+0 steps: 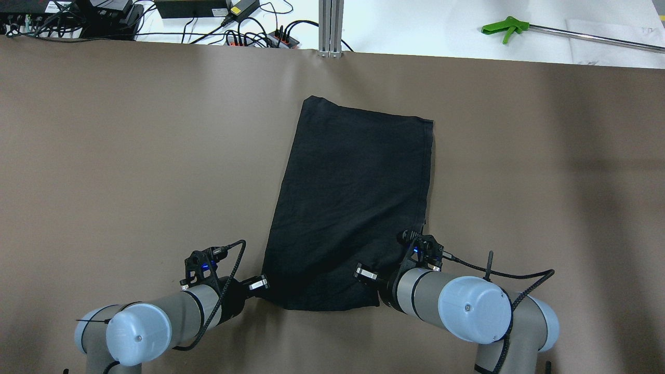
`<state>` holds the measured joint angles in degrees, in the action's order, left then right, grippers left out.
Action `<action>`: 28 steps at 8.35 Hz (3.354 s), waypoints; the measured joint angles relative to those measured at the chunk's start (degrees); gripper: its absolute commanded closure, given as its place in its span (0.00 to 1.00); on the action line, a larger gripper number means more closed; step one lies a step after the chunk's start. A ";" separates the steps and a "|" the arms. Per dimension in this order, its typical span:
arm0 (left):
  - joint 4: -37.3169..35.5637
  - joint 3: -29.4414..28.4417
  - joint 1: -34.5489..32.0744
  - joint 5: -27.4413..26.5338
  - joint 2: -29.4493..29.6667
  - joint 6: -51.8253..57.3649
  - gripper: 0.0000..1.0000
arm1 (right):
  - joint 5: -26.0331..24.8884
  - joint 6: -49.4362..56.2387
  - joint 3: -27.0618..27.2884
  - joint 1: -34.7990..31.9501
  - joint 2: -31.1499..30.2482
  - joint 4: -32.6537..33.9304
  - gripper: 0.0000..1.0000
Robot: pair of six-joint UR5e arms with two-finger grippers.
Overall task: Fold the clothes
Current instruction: 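Lift the near edge with both grippers and fold it away from the robot, then lay the near edge over the shirt's far half with both grippers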
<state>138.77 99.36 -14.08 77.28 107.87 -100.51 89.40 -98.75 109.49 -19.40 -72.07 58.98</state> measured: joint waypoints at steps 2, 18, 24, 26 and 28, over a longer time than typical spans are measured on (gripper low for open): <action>-0.13 2.30 -0.13 1.31 -0.36 0.04 1.00 | 0.44 0.04 -0.05 -0.25 0.00 0.00 1.00; -13.72 15.67 -7.98 4.76 4.86 -1.68 1.00 | 11.61 4.43 6.33 -11.76 -4.14 0.11 1.00; -12.79 1.37 -15.65 6.21 11.89 -1.61 0.93 | 5.19 8.08 -3.91 -15.08 2.55 -0.03 0.50; -12.51 -0.85 -16.00 6.16 13.12 -1.74 0.06 | 4.18 8.12 -5.66 -15.19 3.41 -0.06 0.06; -12.40 -1.77 -16.15 5.89 14.11 -1.60 0.06 | 3.57 8.31 -6.03 -15.29 3.82 0.02 0.06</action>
<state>126.37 97.59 -30.23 83.17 121.98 -102.11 92.97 -90.44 103.46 -34.69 -68.25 59.00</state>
